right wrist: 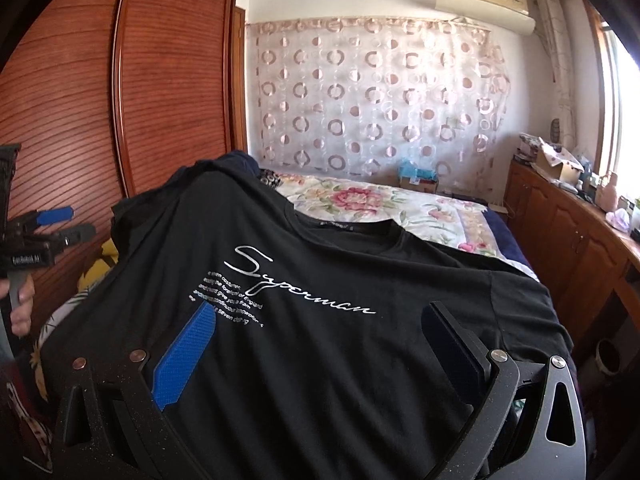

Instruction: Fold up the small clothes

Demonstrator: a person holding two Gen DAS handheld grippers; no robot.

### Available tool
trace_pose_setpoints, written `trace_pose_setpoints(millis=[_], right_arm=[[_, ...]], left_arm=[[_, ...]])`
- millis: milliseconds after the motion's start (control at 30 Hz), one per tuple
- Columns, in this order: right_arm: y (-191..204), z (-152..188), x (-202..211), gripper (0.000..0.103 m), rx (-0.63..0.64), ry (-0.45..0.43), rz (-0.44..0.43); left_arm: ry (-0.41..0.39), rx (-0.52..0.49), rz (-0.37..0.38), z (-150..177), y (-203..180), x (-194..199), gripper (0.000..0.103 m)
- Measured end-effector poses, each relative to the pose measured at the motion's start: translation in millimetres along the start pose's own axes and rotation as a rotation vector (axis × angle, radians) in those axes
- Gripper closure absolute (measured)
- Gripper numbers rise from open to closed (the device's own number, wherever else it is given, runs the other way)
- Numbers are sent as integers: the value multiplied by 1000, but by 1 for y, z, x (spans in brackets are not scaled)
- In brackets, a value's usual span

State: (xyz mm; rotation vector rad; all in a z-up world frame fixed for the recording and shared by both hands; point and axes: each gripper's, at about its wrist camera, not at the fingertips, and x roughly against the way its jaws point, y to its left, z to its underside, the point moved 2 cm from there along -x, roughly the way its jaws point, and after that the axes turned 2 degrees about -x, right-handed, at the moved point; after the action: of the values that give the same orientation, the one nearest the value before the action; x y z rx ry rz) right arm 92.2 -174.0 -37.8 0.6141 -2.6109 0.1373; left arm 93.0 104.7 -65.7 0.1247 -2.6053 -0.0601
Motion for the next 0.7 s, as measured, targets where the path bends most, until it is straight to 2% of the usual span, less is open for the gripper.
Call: trace_pose_setpoints(millis=[133,233,400,533,600,700], right_arm=[[-7,-12,-14,1,-1,48,-25],[-13,-25,-21,1,-6,64,-47],[-22,-40,-45,1,-7,80,-72],[-22,-45,-60,1,3,106,-88],[-24,-49,-65,1,4,116,-100],[-28,-55,-75,1,3,119,-113]], left_arm=[[27,10,-10,-8,23,-16,1],[40,33,14,-16,43,-29,10],[93,42,13,-26,64,-53,52],[134,44,4,-27,75,-72,61],[153,44,-7,-27,79,-79,72],[189,19,-29,-24,82,-91,74]])
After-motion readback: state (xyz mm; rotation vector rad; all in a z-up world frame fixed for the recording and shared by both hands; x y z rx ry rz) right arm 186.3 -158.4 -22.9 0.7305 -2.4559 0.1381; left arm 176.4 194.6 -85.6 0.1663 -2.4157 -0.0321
